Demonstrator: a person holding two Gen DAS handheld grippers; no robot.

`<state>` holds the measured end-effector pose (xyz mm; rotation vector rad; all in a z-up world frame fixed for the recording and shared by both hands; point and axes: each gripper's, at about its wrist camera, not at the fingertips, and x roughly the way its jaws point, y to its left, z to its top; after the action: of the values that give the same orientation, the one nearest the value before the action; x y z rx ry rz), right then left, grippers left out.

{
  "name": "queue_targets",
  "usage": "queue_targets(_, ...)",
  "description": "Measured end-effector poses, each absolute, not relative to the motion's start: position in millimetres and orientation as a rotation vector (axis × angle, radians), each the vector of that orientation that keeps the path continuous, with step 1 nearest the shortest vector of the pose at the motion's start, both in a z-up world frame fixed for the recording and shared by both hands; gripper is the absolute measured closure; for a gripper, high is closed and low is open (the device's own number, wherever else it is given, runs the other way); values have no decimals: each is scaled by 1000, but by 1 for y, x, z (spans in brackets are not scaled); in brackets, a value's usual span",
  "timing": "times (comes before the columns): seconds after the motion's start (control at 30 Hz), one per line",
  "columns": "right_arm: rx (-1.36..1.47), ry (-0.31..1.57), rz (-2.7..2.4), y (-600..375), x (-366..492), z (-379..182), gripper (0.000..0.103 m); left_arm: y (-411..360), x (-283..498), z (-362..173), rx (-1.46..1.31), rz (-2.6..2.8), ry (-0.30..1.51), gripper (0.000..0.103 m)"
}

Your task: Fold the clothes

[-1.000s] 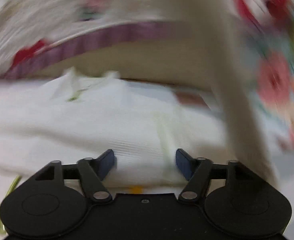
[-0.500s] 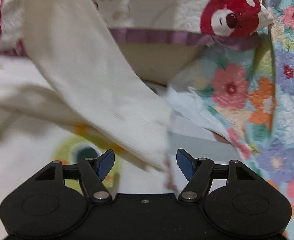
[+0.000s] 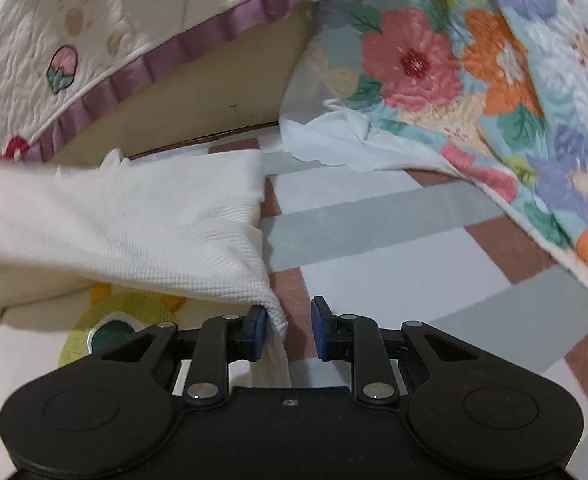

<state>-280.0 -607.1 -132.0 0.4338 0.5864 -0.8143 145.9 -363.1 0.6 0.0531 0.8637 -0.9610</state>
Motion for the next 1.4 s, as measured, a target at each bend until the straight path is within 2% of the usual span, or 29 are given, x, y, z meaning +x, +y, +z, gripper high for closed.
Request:
queue_targets(0.13, 367, 615, -813, -602, -273, -133, 77, -357, 165, -50, 50, -873, 1033, 90)
queue_targets(0.2, 335, 597, -814, -599, -273, -137, 76, -345, 177, -70, -39, -809, 1122, 90)
queue_targets(0.3, 345, 587, -820, -599, -276, -137, 74, -330, 178, -74, -82, -780, 1118, 87)
queue_targets(0.4, 347, 586, -821, -600, -276, -136, 73, -317, 170, -58, -8, -716, 1007, 75)
queue_targets(0.43, 346, 586, -821, -600, -276, -136, 73, -312, 168, -53, 20, -681, 963, 58)
queue_targets(0.47, 344, 587, -821, -600, -276, -136, 73, -306, 166, -49, 31, -670, 936, 52)
queue_targets(0.6, 350, 578, -824, -600, -275, -137, 70, -286, 154, -48, -5, -802, 968, 49)
queue_targets(0.73, 353, 575, -821, -600, -275, -137, 70, -288, 134, -64, -31, -917, 1056, 37)
queue_targets(0.8, 355, 575, -819, -600, -275, -137, 69, -294, 129, -76, -69, -927, 1099, 36)
queue_targets(0.87, 356, 575, -817, -601, -276, -137, 68, -295, 132, -83, -128, -890, 1134, 46)
queue_targets(0.9, 359, 574, -815, -601, -276, -137, 67, -295, 136, -86, -161, -861, 1149, 55)
queue_targets(0.93, 361, 574, -811, -601, -276, -137, 66, -294, 139, -87, -182, -845, 1165, 89)
queue_targets(0.97, 363, 574, -806, -601, -276, -138, 65, -293, 141, -88, -186, -847, 1181, 94)
queue_targets(1.03, 361, 574, -806, -600, -275, -138, 65, -291, 139, -85, -148, -844, 1170, 95)
queue_targets(1.2, 356, 576, -808, -600, -275, -138, 64, -284, 128, -68, 125, -733, 1006, 95)
queue_targets(1.23, 353, 578, -808, -600, -275, -138, 64, -282, 127, -66, 183, -685, 967, 91)
queue_targets(1.27, 351, 579, -809, -600, -275, -138, 64, -277, 126, -63, 217, -666, 943, 79)
queue_targets(1.3, 355, 578, -807, -601, -276, -138, 64, -270, 125, -60, 216, -691, 944, 73)
queue_targets(1.33, 360, 576, -803, -602, -276, -138, 64, -263, 125, -57, 216, -715, 945, 60)
queue_targets(1.37, 367, 574, -799, -603, -277, -138, 63, -255, 124, -55, 220, -734, 951, 54)
queue_targets(1.4, 375, 572, -794, -604, -277, -138, 62, -245, 123, -54, 232, -743, 967, 54)
